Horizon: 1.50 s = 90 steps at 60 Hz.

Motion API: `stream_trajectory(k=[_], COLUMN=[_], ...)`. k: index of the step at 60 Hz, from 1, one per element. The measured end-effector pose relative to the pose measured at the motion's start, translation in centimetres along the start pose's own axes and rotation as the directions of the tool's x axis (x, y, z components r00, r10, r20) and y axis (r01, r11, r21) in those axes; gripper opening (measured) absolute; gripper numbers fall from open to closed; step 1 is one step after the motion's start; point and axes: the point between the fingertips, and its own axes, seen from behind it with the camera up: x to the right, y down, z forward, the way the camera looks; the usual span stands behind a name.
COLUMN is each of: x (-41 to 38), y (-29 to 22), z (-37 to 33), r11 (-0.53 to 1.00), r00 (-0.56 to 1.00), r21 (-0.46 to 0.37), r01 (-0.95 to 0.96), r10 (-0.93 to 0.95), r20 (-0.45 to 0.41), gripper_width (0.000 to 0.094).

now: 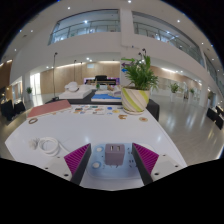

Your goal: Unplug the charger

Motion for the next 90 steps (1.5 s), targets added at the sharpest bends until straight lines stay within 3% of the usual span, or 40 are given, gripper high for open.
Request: stream_trajectory(k=[5, 9, 10, 16, 22, 26, 33, 39, 46, 53, 61, 73, 82, 85, 90], x=[-0.3, 1.3, 1.0, 1.0, 1.1, 1.5, 3.1, 6.4, 11.7, 16.0, 18.9, 20.1, 19.6, 19.1, 18.9], y=[0.3, 0.1, -0.5, -0.5, -2.5, -7.4, -15.0, -17.4, -15.7, -10.8, -4.2, 2.0, 3.8, 4.0, 3.1], z=[0.7, 1.3, 0.8, 1.5, 0.5, -0.8, -4.0, -5.8, -6.1, -5.1, -3.1, 0.5, 2.4, 2.2, 1.0], r11=[1.000, 1.000, 1.000, 1.000, 0.998, 0.990, 0.976, 0.980, 0.991, 0.998, 0.989, 0.969, 0.951, 0.947, 0.947], r00=[1.000, 0.999, 1.000, 0.999, 0.999, 0.999, 0.996, 0.995, 0.991, 0.984, 0.982, 0.982, 0.989, 0.992, 0.992], r21=[-0.005, 0.013, 0.028, 0.019, 0.057, 0.143, 0.202, 0.182, 0.118, 0.004, -0.135, -0.246, -0.308, -0.321, -0.320], r01=[-0.004, 0.017, 0.007, 0.007, -0.020, -0.012, -0.083, -0.084, -0.063, -0.056, -0.053, -0.029, -0.027, -0.030, -0.012], r10=[0.004, -0.016, -0.007, -0.007, 0.022, 0.016, 0.085, 0.091, 0.076, 0.056, 0.027, -0.018, -0.020, -0.012, -0.028], r20=[0.015, -0.050, -0.021, -0.037, -0.027, -0.028, 0.000, -0.028, -0.111, -0.167, -0.187, -0.187, -0.150, -0.128, -0.121], gripper_width=[0.0834, 0.0376, 0.0262, 0.0173, 0.0166, 0.0164, 0.0163, 0.0164, 0.0165, 0.0165, 0.0170, 0.0204, 0.0277, 0.0342, 0.0616])
